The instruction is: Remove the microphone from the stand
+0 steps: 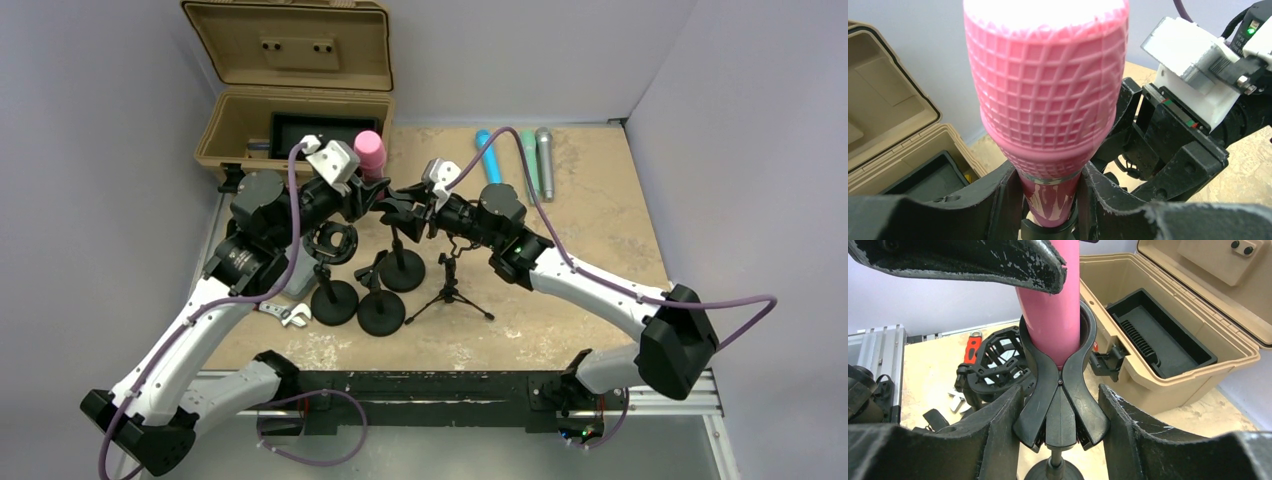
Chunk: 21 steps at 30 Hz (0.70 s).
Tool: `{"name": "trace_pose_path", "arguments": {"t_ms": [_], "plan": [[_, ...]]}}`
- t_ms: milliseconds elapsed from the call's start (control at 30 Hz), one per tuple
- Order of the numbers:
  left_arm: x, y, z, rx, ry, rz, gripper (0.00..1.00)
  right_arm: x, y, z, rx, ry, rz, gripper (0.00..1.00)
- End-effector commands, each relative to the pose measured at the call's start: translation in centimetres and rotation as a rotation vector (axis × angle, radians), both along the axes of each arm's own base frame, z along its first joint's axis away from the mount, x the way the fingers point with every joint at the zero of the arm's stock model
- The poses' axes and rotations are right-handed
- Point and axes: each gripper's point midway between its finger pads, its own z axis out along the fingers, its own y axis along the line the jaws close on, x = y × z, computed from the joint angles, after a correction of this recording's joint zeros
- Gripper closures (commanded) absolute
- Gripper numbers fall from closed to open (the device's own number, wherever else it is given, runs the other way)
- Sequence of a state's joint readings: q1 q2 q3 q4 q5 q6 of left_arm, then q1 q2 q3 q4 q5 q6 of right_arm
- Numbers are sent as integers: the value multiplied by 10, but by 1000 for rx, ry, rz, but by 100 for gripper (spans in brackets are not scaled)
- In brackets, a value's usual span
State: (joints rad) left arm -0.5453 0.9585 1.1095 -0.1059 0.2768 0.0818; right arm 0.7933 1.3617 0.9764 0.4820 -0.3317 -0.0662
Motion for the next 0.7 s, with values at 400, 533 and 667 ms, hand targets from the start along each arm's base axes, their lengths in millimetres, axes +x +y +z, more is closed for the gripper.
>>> {"name": "trace_pose_path", "arguments": {"t_ms": [400, 533, 667], "plan": [[-61, -28, 114, -144, -79, -209, 100, 35, -3, -2, -25, -2, -128, 100], [-72, -40, 126, -92, -113, -226, 100, 36, 0, -3, -20, 3, -124, 100], [-73, -37, 142, -113, -131, -195, 100, 38, 0, -5, -19, 6, -126, 100]]}}
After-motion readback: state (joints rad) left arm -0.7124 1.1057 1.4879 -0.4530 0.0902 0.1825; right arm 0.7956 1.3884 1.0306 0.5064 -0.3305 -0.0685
